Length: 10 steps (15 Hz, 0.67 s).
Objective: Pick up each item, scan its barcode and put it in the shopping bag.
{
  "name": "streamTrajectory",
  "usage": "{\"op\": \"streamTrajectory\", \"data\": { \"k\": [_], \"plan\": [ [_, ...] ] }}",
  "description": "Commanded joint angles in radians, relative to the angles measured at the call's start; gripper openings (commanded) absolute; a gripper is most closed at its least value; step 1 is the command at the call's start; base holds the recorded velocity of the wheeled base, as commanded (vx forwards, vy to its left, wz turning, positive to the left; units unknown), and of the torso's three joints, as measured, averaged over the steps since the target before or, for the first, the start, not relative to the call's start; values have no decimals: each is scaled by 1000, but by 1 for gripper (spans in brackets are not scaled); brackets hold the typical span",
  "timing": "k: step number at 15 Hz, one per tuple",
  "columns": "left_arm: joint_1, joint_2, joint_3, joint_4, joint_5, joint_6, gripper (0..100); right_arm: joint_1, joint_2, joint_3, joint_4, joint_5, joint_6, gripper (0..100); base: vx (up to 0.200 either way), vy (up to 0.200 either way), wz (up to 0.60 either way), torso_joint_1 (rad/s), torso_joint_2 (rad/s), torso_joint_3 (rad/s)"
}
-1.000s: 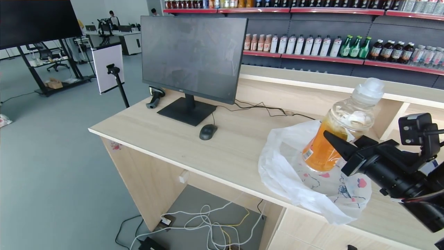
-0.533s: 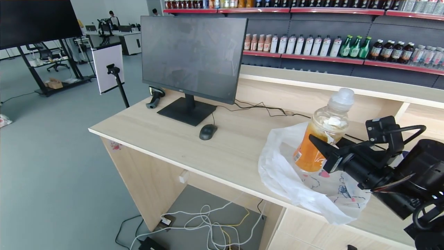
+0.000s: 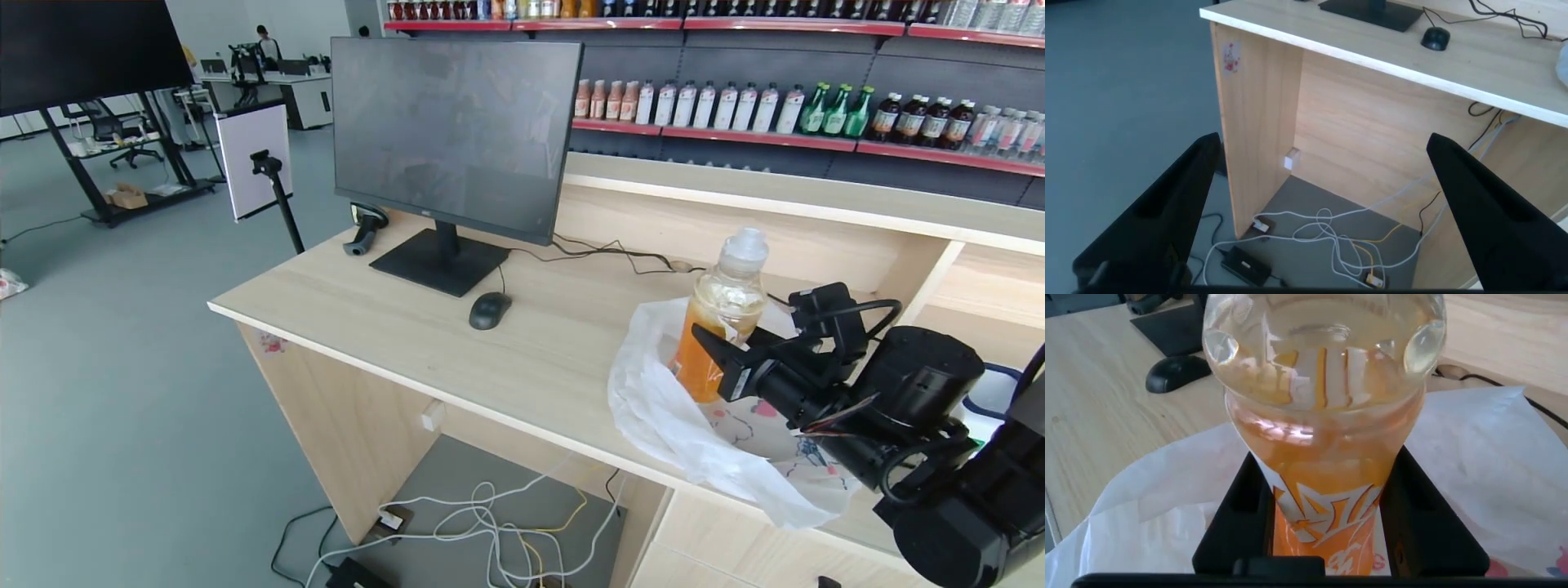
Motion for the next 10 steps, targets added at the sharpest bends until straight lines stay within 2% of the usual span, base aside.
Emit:
{"op": "streamTrajectory", "data": {
  "k": [1, 10],
  "plan": [
    [0, 1, 0, 0, 0, -1, 100, -2, 24, 3, 7, 1, 2, 0, 0, 0, 0, 0, 0, 0],
    [0, 1, 0, 0, 0, -1, 100, 0, 44, 24, 7, 5, 10, 0, 0, 0, 0, 0, 0, 0]
  ]
}}
